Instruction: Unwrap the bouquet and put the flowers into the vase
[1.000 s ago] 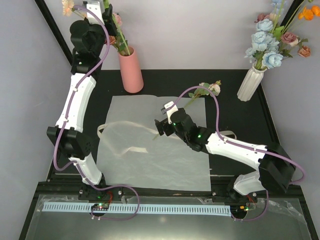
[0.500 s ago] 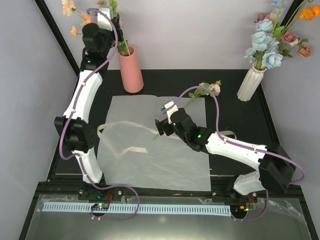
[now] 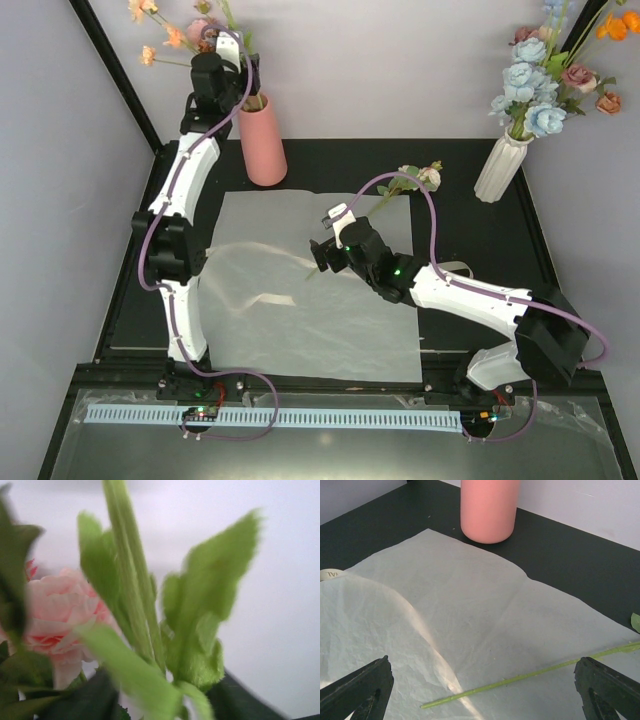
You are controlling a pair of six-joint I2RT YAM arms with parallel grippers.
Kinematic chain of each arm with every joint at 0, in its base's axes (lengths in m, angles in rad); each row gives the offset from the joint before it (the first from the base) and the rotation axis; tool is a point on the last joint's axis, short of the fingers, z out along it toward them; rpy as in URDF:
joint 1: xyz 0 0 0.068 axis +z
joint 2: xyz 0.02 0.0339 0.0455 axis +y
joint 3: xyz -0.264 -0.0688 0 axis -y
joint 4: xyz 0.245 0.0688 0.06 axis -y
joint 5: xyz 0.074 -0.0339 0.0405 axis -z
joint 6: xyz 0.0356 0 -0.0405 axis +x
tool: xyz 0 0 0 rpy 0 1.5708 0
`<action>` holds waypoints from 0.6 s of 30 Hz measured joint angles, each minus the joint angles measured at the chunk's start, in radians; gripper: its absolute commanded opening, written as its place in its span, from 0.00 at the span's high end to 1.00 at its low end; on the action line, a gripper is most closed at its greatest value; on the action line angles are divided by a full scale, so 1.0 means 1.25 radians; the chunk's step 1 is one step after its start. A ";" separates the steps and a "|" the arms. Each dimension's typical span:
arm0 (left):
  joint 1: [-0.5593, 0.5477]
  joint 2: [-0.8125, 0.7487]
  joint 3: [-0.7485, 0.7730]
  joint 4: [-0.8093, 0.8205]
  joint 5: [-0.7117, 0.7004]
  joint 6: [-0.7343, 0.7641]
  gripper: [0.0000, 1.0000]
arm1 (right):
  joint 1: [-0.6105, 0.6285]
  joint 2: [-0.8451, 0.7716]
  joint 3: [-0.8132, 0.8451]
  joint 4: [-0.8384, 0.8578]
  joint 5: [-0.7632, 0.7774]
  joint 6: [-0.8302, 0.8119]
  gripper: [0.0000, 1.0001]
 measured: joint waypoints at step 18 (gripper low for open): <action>0.001 -0.023 0.068 -0.196 -0.154 -0.120 0.01 | 0.000 0.005 0.009 -0.020 0.005 0.001 0.00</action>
